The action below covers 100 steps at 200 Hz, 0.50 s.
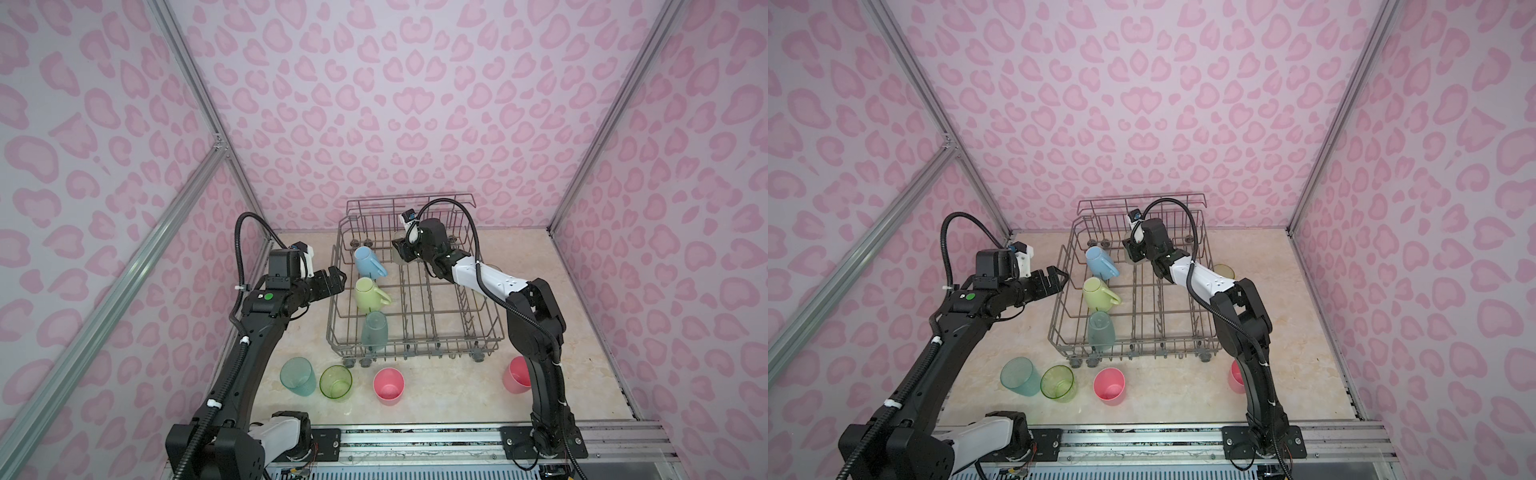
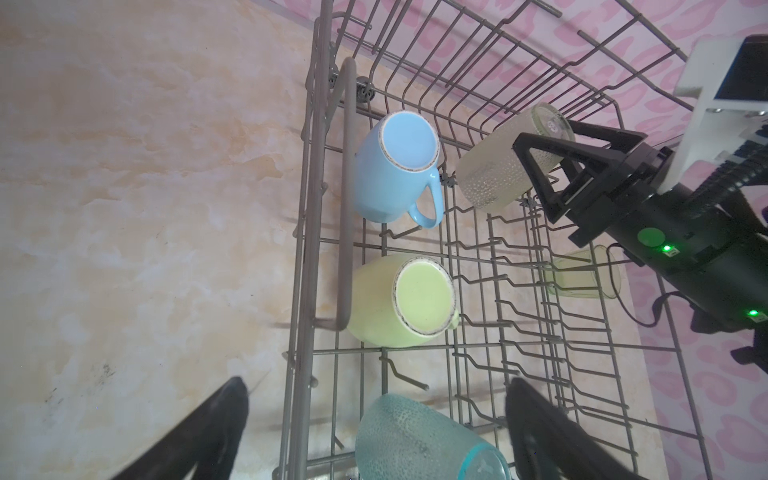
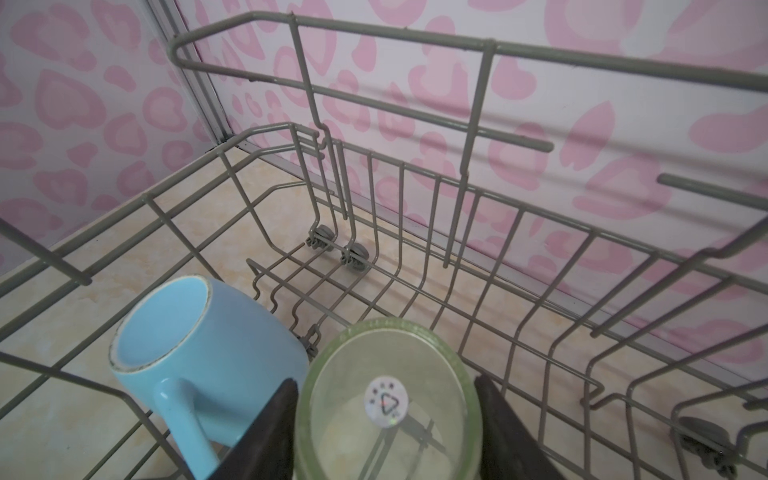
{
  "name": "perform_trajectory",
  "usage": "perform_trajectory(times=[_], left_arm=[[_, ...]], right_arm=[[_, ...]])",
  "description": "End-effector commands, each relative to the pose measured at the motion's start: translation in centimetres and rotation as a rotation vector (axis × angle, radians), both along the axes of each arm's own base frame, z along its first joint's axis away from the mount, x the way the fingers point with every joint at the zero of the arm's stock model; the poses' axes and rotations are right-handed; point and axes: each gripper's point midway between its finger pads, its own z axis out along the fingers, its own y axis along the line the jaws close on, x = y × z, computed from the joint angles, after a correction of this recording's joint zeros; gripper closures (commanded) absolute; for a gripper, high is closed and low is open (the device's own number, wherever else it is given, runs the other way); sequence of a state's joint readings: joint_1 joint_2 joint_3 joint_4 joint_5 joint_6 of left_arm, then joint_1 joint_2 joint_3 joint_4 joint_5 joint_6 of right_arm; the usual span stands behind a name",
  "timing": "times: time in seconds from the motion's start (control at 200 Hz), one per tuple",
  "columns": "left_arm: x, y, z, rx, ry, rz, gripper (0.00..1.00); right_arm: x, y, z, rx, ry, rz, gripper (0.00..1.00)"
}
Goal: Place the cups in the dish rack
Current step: 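Lower the light-green cup upright into the rack's farther section with the right gripper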
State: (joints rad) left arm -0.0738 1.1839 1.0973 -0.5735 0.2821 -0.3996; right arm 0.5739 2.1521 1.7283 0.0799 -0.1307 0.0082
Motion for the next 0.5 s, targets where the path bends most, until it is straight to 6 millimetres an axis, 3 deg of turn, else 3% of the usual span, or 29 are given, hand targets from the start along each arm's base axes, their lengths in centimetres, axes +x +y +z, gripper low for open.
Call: perform_trajectory(times=[0.0, 0.495], left_arm=[[0.4, -0.1, 0.4, -0.001, -0.029, -0.012, 0.02], [0.4, 0.1, 0.2, -0.002, -0.025, -0.004, 0.01]], right_arm=[[-0.3, 0.5, -1.0, -0.032, -0.005, 0.011, 0.53], [-0.5, -0.8, -5.7, -0.107, 0.046, -0.035, 0.47]])
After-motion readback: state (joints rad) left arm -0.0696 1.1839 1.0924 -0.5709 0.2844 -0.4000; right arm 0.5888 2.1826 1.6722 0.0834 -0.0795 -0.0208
